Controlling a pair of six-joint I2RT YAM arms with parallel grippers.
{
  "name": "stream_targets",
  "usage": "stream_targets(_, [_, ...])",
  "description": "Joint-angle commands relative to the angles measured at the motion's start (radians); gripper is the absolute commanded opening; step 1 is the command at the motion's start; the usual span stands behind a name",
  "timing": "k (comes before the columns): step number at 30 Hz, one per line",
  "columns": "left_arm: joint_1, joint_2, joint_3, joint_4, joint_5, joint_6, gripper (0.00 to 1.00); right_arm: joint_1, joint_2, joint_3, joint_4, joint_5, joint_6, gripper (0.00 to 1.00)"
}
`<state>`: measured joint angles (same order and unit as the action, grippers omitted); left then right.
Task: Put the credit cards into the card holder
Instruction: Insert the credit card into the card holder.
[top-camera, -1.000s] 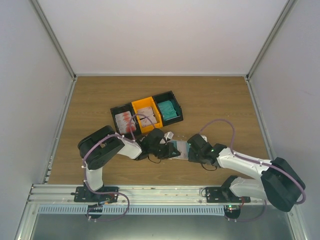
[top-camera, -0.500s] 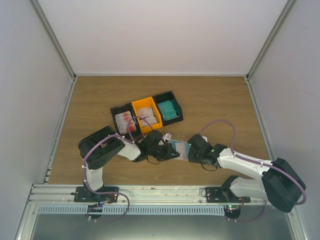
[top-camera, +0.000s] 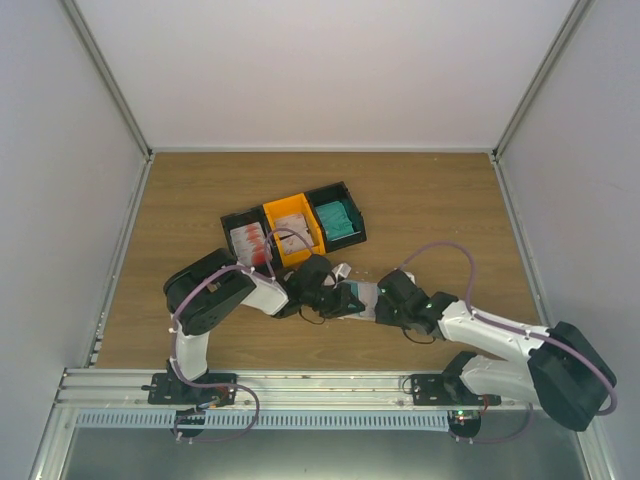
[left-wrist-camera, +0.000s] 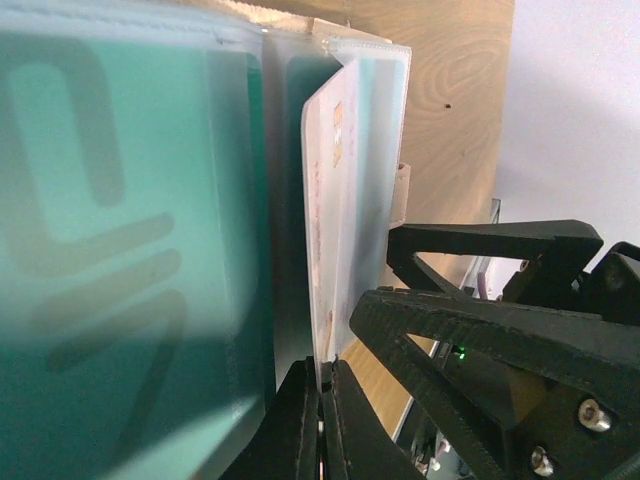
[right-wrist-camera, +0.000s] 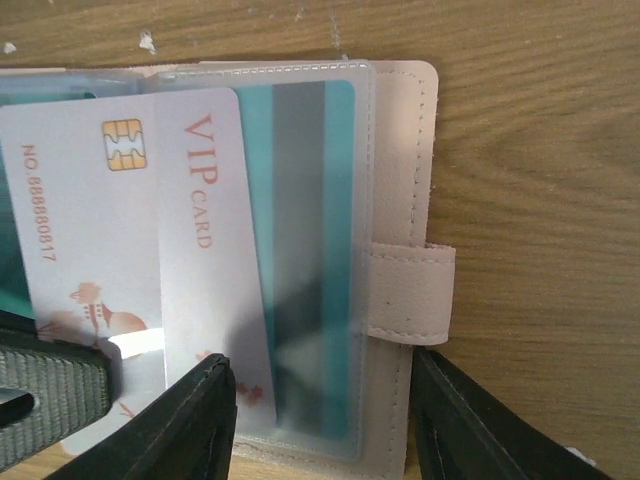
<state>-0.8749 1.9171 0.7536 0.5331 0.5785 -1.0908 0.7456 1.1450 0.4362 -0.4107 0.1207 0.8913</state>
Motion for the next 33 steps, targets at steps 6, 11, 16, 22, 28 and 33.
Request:
stream_targets(6, [-0.006, 0.057, 0.037, -0.045, 0.040, 0.054, 0.01, -0.011, -0.011, -0.030, 0.082, -0.044, 0.008, 0.52])
stream_targets(11, [-0.007, 0.067, 0.060, -0.062, 0.071, 0.082, 0.05, -0.017, -0.032, -0.030, 0.076, -0.032, 0.015, 0.52])
stream_targets(16, [-0.011, 0.055, 0.072, -0.088, 0.070, 0.109, 0.13, -0.023, -0.071, -0.043, 0.065, -0.003, 0.047, 0.53])
stream_targets(22, [-0.048, 0.004, 0.072, -0.136, 0.042, 0.165, 0.22, -0.039, -0.111, -0.071, 0.057, 0.000, 0.062, 0.52])
stream_targets(28, [-0.066, -0.028, 0.071, -0.180, -0.004, 0.177, 0.29, -0.043, -0.097, -0.075, 0.045, -0.009, 0.059, 0.52])
stream_targets(33, [-0.092, -0.076, 0.069, -0.242, -0.074, 0.198, 0.32, -0.046, -0.102, -0.084, 0.070, -0.042, 0.027, 0.52])
